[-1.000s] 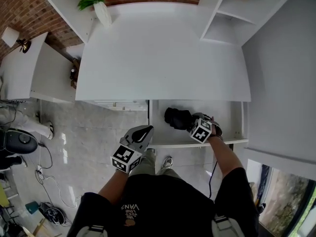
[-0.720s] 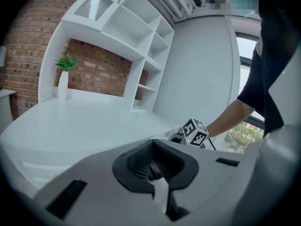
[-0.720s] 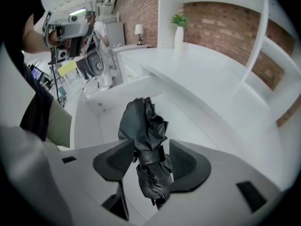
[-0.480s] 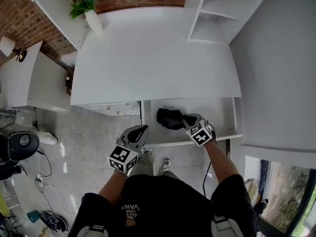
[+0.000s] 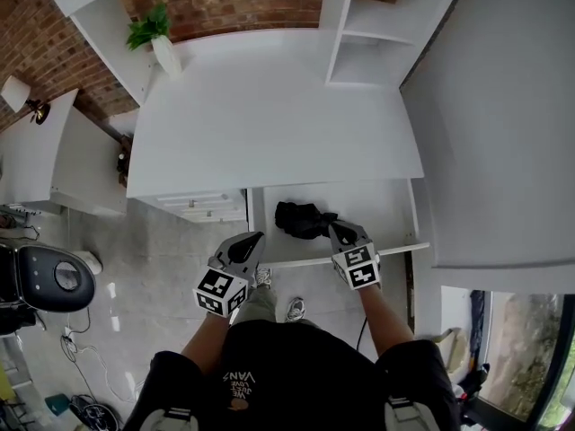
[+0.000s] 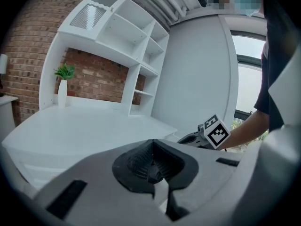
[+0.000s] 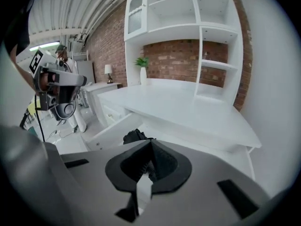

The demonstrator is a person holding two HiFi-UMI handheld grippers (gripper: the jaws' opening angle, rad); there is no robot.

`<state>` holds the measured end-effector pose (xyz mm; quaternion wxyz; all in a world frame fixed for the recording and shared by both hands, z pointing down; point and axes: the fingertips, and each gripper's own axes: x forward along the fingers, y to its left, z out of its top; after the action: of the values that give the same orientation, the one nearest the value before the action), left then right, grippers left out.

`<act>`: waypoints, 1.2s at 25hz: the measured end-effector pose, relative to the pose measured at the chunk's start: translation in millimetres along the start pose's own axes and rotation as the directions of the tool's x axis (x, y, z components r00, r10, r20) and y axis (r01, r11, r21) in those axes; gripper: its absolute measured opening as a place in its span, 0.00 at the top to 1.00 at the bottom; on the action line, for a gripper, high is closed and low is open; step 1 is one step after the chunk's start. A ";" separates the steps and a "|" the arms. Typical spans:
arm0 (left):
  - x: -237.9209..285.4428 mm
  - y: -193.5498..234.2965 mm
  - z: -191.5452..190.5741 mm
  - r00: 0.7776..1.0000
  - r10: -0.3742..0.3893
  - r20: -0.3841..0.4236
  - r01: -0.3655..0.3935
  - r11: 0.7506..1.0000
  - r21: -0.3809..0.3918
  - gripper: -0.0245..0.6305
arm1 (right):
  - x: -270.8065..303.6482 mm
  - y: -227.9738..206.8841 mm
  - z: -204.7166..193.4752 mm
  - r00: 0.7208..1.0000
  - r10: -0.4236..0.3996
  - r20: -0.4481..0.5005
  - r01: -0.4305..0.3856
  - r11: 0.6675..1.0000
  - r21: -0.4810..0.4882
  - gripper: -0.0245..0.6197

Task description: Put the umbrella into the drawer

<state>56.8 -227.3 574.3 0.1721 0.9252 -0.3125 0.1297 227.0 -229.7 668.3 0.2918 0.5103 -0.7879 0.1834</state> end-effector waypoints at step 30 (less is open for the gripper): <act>-58.5 -94.3 34.7 0.990 -0.034 0.138 0.025 0.998 0.065 0.95 | -211.7 34.7 57.8 0.892 -0.133 0.431 0.045 0.977 0.210 0.96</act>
<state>75.0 -139.6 500.1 0.1225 0.9415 -0.3056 0.0722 245.0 -101.7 487.5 0.0619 0.6002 -0.7876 0.1250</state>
